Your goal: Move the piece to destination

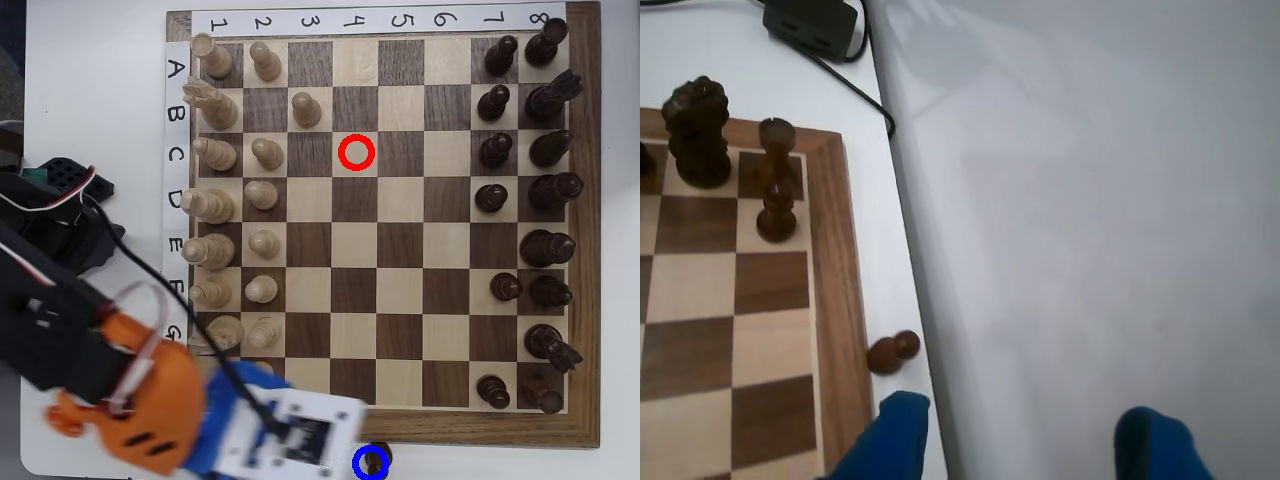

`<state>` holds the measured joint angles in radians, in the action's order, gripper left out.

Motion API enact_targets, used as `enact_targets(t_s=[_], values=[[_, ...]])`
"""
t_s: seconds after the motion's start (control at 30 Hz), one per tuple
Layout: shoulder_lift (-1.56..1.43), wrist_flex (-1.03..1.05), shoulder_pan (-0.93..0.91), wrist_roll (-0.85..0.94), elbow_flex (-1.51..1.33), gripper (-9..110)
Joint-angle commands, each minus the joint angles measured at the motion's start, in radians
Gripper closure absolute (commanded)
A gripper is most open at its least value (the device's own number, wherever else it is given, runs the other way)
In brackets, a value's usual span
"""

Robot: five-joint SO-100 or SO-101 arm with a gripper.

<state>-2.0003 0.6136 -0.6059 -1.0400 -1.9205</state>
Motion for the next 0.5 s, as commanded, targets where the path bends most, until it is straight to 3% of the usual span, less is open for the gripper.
enact_targets(t_s=[0.0,0.23,0.47], values=[[-0.515,0.193,-0.147,0.258,-0.046,90],[-0.703,0.37,-0.385,0.431,-0.098,99],[-0.956,0.563,-0.749,0.666,-0.262,101]])
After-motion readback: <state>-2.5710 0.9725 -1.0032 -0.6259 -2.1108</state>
